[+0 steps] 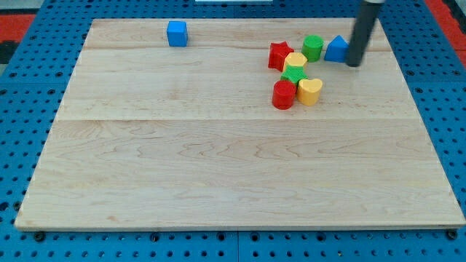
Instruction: Slide the green circle towards the blue cube
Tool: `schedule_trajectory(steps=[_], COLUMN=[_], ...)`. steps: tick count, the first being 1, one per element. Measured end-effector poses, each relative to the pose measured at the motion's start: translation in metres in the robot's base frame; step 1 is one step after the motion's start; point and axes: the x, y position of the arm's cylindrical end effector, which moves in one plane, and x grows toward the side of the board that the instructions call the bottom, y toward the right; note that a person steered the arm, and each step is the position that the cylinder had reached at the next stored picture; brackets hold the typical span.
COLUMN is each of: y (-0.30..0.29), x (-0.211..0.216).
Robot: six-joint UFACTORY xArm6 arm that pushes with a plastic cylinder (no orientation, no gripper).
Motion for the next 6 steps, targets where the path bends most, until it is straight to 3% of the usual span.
schedule_trajectory(steps=[1, 3, 5, 6], y=[0.059, -0.098, -0.130, -0.204], x=[-0.020, -0.032, -0.074, -0.076])
